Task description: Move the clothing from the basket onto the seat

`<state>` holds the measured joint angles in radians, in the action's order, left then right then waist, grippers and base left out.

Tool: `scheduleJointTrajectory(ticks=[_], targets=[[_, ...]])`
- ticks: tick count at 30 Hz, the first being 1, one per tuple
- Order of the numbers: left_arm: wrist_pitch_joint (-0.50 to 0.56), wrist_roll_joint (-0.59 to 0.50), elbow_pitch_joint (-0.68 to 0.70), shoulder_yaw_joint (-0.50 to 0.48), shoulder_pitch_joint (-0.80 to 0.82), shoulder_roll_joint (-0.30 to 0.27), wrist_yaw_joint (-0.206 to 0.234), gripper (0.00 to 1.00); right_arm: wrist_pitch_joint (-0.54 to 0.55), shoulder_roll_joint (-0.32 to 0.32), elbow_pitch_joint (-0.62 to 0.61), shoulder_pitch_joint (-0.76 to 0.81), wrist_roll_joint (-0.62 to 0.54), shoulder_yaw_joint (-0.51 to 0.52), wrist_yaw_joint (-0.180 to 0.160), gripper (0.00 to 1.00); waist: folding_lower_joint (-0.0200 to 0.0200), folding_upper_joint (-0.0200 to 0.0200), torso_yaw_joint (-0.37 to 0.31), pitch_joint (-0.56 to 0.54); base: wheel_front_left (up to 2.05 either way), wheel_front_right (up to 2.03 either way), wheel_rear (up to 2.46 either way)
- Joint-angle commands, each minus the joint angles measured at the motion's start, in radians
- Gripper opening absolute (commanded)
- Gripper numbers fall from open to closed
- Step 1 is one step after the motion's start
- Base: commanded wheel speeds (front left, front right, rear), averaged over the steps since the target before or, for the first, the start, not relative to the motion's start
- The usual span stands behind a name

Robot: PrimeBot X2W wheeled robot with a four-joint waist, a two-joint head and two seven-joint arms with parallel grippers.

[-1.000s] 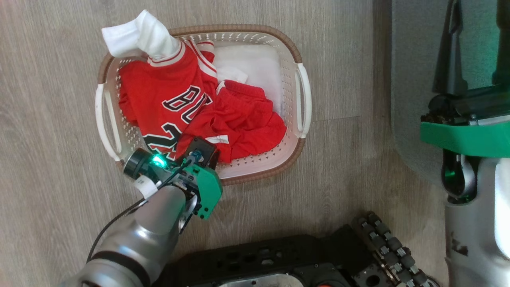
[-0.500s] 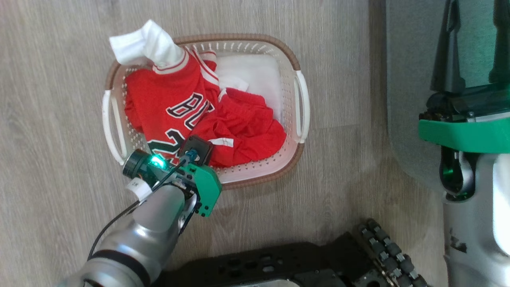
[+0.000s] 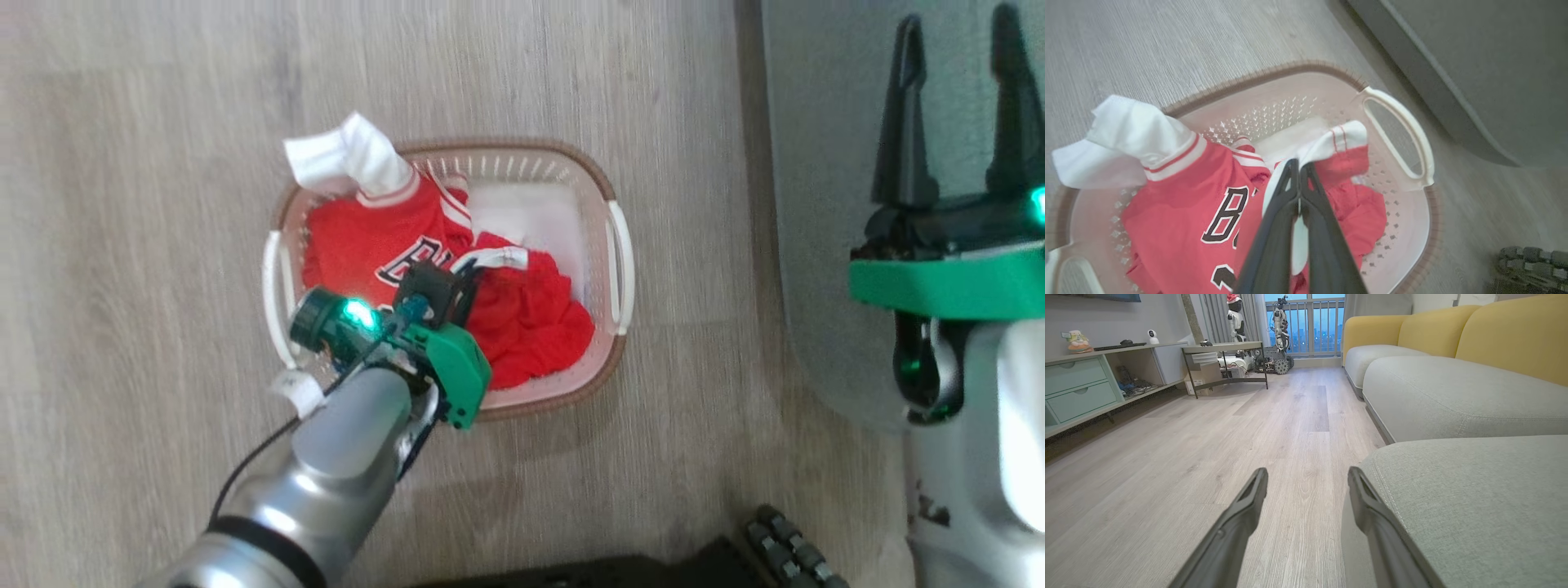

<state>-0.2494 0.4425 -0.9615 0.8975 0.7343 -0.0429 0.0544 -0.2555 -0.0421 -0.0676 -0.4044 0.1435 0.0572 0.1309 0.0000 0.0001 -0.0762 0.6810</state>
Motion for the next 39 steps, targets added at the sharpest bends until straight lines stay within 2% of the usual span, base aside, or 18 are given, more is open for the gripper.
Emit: scheduleJointTrajectory(ticks=[1, 17, 27, 28, 30, 31, 39], targets=[[-0.012, -0.009, 0.043, -0.033, -0.057, -0.012, 0.009, 0.00, -0.006, -0.008, -0.022, 0.045, 0.006, -0.014, 0.000, 1.00, 0.0000, -0.0001, 0.013, -0.058, 0.00, 0.00, 0.00], [-0.012, -0.065, 0.411, -0.209, -0.334, -0.058, 0.036, 0.00, -0.006, -0.008, 0.037, 0.189, -0.005, 0.025, 0.000, 1.00, 0.0000, -0.0001, 0.042, -0.390, 0.00, 0.00, 0.00], [-0.012, -0.089, 0.536, -0.270, -0.410, -0.052, 0.048, 0.00, -0.006, -0.008, 0.059, 0.256, -0.001, 0.028, 0.000, 1.00, 0.0000, -0.0001, 0.033, -0.507, 0.00, 0.00, 0.00], [-0.012, -0.092, 0.543, -0.277, -0.412, -0.049, 0.053, 0.13, -0.006, -0.008, 0.061, 0.260, -0.001, 0.027, 0.000, 1.00, 0.0000, -0.0001, 0.031, -0.513, 0.00, 0.00, 0.00], [-0.012, -0.097, 0.544, -0.285, -0.420, -0.046, 0.059, 0.66, -0.006, -0.008, 0.065, 0.266, 0.001, 0.022, 0.000, 1.00, 0.0000, -0.0001, 0.025, -0.525, 0.00, 0.00, 0.00], [-0.012, -0.100, 0.543, -0.290, -0.424, -0.044, 0.062, 1.00, -0.006, -0.008, 0.066, 0.268, 0.002, 0.020, 0.000, 1.00, 0.0000, -0.0001, 0.022, -0.530, 0.00, 0.00, 0.00], [-0.012, -0.096, 0.552, -0.333, -0.457, -0.037, 0.067, 1.00, -0.006, -0.008, 0.071, 0.295, 0.003, 0.030, 0.000, 1.00, 0.0000, -0.0001, 0.015, -0.568, 0.00, 0.00, 0.00]])
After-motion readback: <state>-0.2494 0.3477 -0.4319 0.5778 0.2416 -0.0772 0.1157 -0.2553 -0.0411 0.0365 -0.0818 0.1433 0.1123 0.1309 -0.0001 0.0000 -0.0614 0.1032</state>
